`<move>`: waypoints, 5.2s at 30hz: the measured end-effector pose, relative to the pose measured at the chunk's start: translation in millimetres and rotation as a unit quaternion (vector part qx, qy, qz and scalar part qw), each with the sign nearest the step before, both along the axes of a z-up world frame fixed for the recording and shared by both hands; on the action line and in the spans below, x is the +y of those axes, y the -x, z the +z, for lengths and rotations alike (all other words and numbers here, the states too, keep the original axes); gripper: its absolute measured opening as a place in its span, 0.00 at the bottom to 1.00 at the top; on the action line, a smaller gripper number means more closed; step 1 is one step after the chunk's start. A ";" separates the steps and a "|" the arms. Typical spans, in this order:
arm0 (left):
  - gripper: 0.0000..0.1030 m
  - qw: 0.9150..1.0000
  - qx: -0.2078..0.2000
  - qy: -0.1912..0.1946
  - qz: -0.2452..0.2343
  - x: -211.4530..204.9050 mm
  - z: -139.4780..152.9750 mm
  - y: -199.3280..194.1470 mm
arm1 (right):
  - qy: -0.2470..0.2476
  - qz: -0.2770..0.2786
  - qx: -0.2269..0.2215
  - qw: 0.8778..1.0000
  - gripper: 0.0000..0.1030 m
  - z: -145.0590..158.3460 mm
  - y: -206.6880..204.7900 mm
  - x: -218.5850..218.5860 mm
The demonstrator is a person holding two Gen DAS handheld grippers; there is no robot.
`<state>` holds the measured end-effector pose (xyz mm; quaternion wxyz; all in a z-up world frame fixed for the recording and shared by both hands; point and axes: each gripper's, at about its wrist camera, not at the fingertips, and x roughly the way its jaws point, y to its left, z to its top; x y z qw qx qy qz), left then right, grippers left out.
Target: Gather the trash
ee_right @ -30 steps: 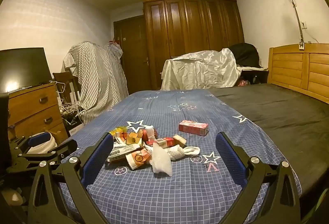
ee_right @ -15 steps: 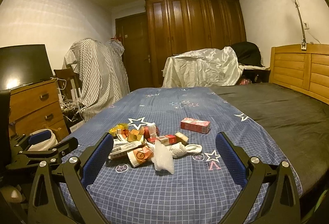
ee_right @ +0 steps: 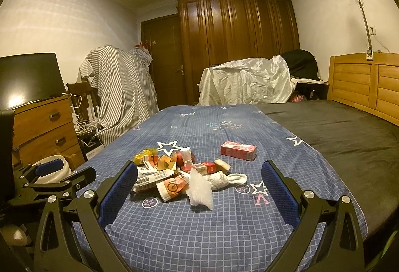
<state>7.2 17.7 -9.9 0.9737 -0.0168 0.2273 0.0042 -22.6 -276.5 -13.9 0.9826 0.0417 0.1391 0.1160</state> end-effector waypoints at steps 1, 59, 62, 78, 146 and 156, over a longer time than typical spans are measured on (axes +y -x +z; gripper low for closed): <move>0.95 1.000 0.001 0.000 0.000 0.2 -0.4 -0.2 | 0.000 0.000 0.001 1.000 0.96 -0.6 -0.8 0.0; 0.95 0.990 0.140 0.002 -0.004 57.7 -52.6 -57.5 | 0.009 0.040 0.059 0.997 0.96 -20.4 -36.4 13.9; 0.95 0.984 0.172 -0.001 -0.048 60.5 -63.0 -81.0 | 0.003 0.063 0.094 0.994 0.96 -33.0 -57.6 16.9; 0.56 0.939 0.233 -0.185 -0.172 -8.1 -104.1 -184.2 | -0.012 0.072 0.183 0.980 0.96 -93.8 -112.5 6.0; 0.16 0.987 0.155 0.003 -0.043 25.1 -78.1 -101.2 | -0.026 0.062 0.157 0.985 0.50 -91.0 -142.1 34.6; 0.16 1.000 -0.023 -0.017 -0.013 -10.9 -1.4 -46.6 | 0.010 0.020 0.023 0.999 0.50 -15.3 -93.5 35.9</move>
